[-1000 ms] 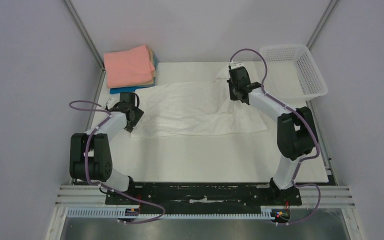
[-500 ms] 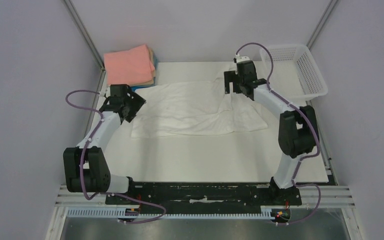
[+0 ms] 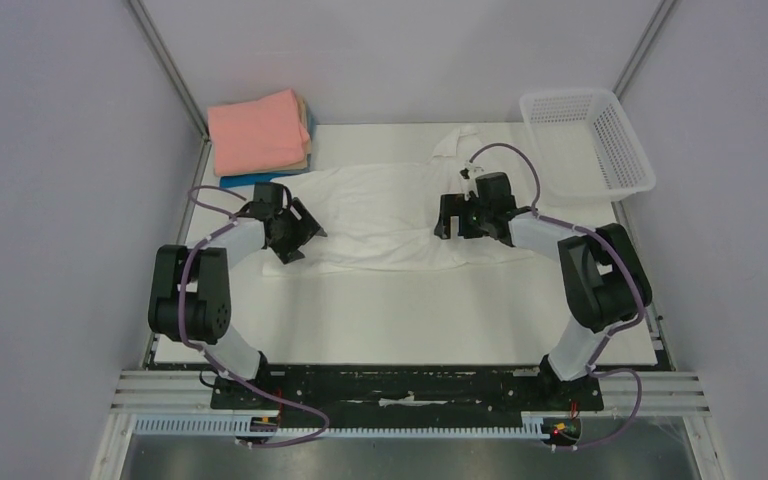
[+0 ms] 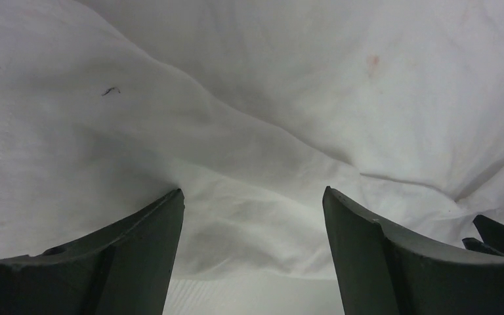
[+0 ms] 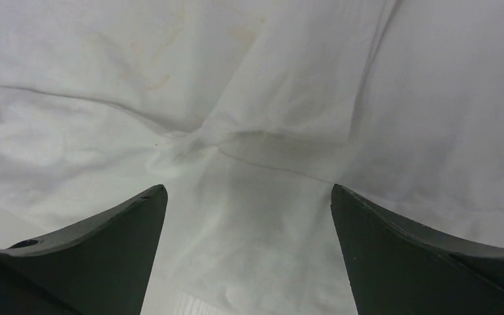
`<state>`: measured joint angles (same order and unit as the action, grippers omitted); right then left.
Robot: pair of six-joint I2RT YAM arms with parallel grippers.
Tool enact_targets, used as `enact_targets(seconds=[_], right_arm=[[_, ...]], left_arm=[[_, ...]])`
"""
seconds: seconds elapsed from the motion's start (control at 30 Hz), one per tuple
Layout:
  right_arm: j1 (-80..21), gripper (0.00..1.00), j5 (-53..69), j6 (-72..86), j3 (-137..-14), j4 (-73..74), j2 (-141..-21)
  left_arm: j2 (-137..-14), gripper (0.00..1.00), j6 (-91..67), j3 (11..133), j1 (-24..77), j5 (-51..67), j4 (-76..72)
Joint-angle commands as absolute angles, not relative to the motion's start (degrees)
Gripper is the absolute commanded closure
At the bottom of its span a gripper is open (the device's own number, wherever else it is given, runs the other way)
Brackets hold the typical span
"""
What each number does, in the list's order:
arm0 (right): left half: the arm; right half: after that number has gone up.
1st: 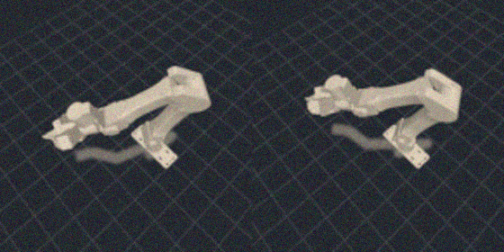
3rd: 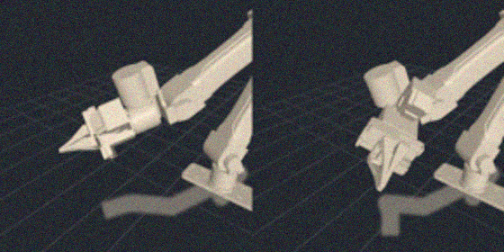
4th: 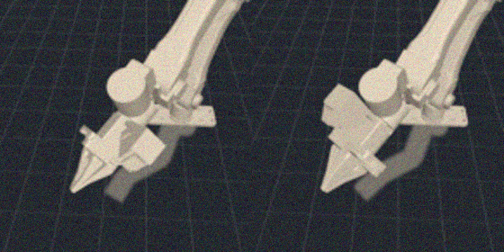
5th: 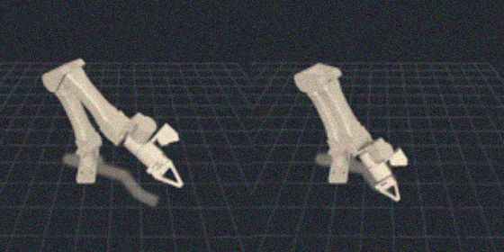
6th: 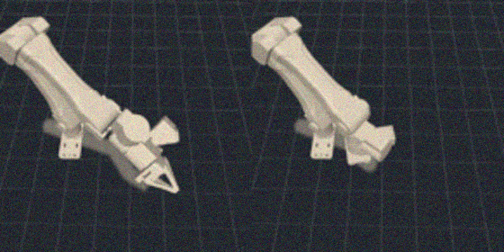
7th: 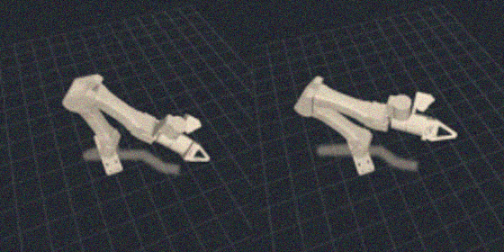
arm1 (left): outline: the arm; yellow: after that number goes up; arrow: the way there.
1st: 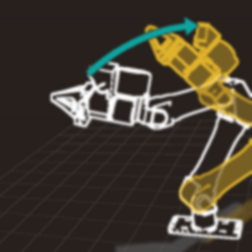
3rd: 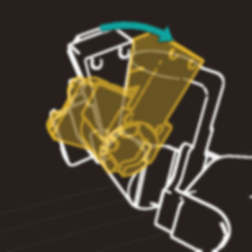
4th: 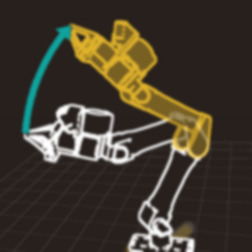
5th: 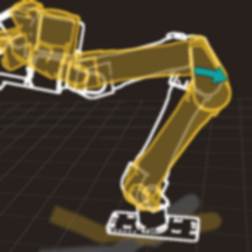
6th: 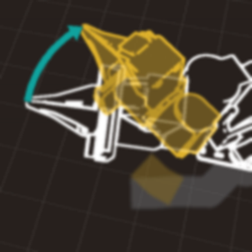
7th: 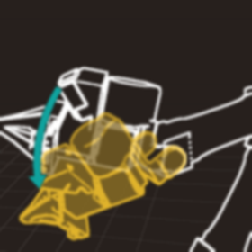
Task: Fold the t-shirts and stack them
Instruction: Fold the flattened tshirt in 1/3 of the way
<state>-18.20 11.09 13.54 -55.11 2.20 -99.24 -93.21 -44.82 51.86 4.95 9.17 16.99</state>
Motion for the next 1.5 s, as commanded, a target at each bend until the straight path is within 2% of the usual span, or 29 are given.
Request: enact_targets(seconds=[0.0, 0.13, 0.37, 0.5, 0.63, 0.73, 0.9, 1.0, 1.27, 1.47], right_arm=[[-19.2, 0.02, 13.5, 14.8, -59.0, -4.8, -102.0], [-19.4, 0.02, 12.3, 16.2, -65.0, -7.6, -107.2], [-19.5, 0.02, 14.4, 20.7, -82.4, -12.8, -119.9], [-19.6, 0.02, 18.5, 20.6, -89.1, -12.7, -122.8], [-19.5, 0.02, 10.7, 14.5, -84.6, -7.5, -116.7], [-19.6, 0.02, 4.6, 13.6, -71.7, -8.5, -107.2], [-19.7, 0.02, 7.2, 21.0, -53.1, -13.9, -98.5], [-19.7, 0.02, 7.2, 23.3, -48.4, -18.1, -97.6], [-20.6, 0.02, 12.1, 24.5, -53.8, -24.4, -105.1], [-21.3, 0.02, 13.1, 24.2, -68.3, -22.6, -113.9]], left_arm=[[-94.6, 0.16, -41.7, 51.2, 4.7, 8.3, 15.4], [-95.2, 0.15, -41.5, 50.5, 4.7, 7.3, 15.6], [-95.2, 0.14, -41.1, 51.1, 4.7, 5.4, 17.4], [-94.4, 0.14, -41.1, 51.6, 4.7, 4.0, 18.1], [-94.0, 0.14, -41.0, 51.5, 4.7, 3.0, 18.7], [-93.8, 0.14, -40.9, 51.5, 4.7, 3.0, 18.9], [-93.7, 0.14, -40.7, 51.6, 4.7, 2.7, 18.8], [-93.6, 0.14, -40.6, 51.5, 4.7, 2.7, 19.0], [-93.9, 0.13, -40.6, 51.5, 4.7, 3.3, 18.5], [-93.8, 0.13, -40.8, 51.4, 4.7, 3.1, 18.6]])
